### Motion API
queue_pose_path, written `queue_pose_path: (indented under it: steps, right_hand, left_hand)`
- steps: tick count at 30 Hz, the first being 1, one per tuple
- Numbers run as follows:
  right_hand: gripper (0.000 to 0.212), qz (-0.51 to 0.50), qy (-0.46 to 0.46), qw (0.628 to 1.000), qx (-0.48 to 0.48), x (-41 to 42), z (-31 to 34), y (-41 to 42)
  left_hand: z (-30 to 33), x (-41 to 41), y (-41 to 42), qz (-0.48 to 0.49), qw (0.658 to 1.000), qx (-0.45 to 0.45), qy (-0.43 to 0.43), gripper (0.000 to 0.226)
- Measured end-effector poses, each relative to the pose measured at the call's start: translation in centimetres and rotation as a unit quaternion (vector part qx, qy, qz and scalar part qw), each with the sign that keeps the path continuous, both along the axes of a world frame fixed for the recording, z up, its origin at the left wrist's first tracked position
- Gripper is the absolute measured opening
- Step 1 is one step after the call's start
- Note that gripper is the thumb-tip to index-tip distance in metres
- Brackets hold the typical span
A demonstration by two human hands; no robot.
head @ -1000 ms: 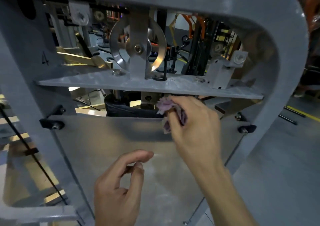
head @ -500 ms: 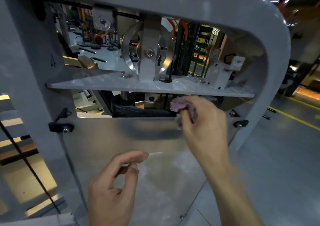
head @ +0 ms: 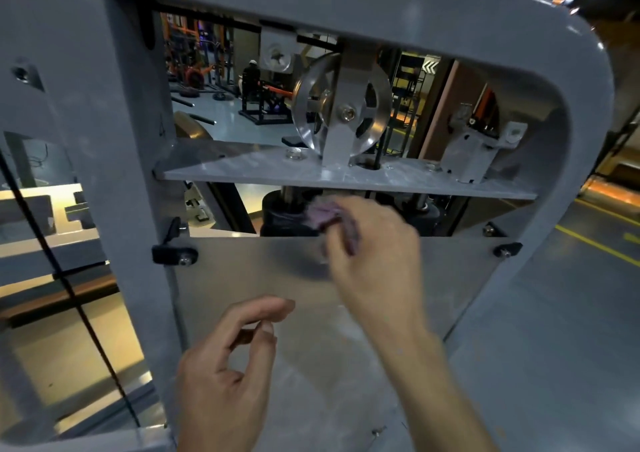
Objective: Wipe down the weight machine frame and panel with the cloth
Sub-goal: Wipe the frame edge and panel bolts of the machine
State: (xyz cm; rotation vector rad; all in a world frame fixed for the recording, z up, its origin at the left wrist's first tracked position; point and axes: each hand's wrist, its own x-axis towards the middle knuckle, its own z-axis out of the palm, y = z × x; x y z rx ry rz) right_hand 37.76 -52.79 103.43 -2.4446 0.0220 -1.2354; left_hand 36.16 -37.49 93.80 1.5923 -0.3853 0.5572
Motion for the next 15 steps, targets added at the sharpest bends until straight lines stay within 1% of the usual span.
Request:
queue_pose_path:
  steps: [3,5,7,10,13,15]
  right_hand:
    - [0.026,-0.087,0.014,0.995,0.051,-1.3,0.1,-3.1]
    - [0.027,-0.111,-0.003,0.993,0.029,-0.7,-0.2,-1.8]
    - [0.029,-0.089,-0.023,0.996,-0.002,0.7,-0.7,1.2]
    - [0.027,-0.044,-0.049,0.997,-0.036,2.0,-1.0,4.4]
    - [0.027,-0.004,-0.03,0.999,-0.032,1.0,-0.7,2.4]
    - [0.027,-0.043,0.002,0.999,-0.008,-0.2,-0.4,0.1]
  left_hand:
    - [-0.1,0.2,1.0,0.004,1.0,0.005,0.01,0.036]
    - [-0.3,0.4,1.6,0.0,1.0,0.011,0.013,0.036]
    - [-0.3,0.6,2.2,-0.005,1.0,0.018,0.01,0.035]
    - [-0.2,0.8,2.8,-0.012,1.0,0.014,0.004,0.028]
    - [-0.4,1.0,3.3,-0.022,1.0,0.013,0.001,0.027]
    - [-0.4,1.0,3.7,-0.027,1.0,0.015,0.003,0.024]
